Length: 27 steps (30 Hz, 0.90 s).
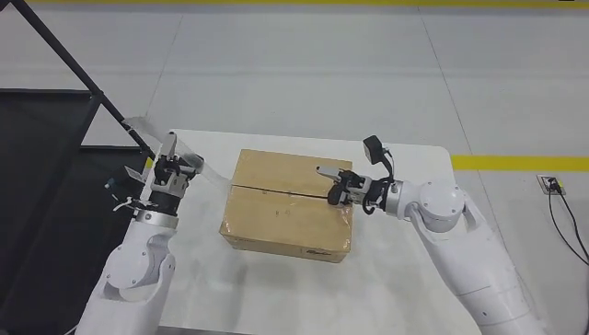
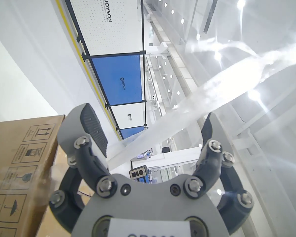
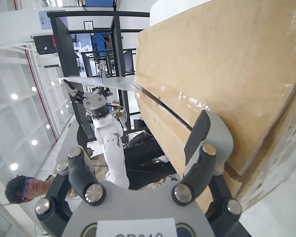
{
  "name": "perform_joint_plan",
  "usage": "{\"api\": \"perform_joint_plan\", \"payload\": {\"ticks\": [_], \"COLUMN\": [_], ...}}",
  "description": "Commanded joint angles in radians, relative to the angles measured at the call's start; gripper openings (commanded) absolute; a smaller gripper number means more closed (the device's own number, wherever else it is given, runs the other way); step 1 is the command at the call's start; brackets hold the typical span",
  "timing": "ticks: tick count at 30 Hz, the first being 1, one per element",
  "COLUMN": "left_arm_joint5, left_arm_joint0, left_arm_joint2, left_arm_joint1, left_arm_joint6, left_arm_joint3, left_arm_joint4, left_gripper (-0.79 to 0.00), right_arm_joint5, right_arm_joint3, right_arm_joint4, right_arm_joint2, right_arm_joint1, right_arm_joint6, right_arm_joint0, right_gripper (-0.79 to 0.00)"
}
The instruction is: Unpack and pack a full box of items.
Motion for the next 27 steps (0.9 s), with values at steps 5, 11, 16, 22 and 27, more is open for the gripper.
{"api": "perform_joint_plan", "payload": {"ticks": [5, 11, 16, 22, 27], "left_arm_joint5": [0.004, 0.014, 0.016, 0.026, 0.034], "left_arm_joint0": [0.007, -0.001, -0.019, -0.039, -0.055], "left_arm_joint2": [0.029, 0.072, 0.109, 0.133, 0.16], "left_arm_joint1": [0.0, -0.002, -0.006, -0.01, -0.015], "left_arm_joint6": [-0.046, -0.093, -0.111, -0.131, -0.15], "left_arm_joint3": [-0.039, -0.065, -0.064, -0.051, -0.036], "left_arm_joint4": [0.078, 0.16, 0.198, 0.215, 0.223], "left_gripper": [0.0, 0.0, 0.0, 0.0, 0.0], "right_arm_joint5": [-0.015, -0.049, -0.067, -0.1, -0.121], "right_arm_joint3": [-0.002, -0.032, -0.064, -0.115, -0.162], "right_arm_joint4": [0.012, 0.034, 0.046, 0.079, 0.103], "right_arm_joint2": [0.012, 0.044, 0.085, 0.156, 0.223], "right_arm_joint1": [0.003, 0.01, 0.02, 0.033, 0.046], "right_arm_joint6": [-0.009, -0.029, -0.045, -0.075, -0.092], "right_arm_joint0": [-0.005, -0.038, -0.076, -0.138, -0.198], "right_gripper": [0.0, 0.0, 0.0, 0.0, 0.0]}}
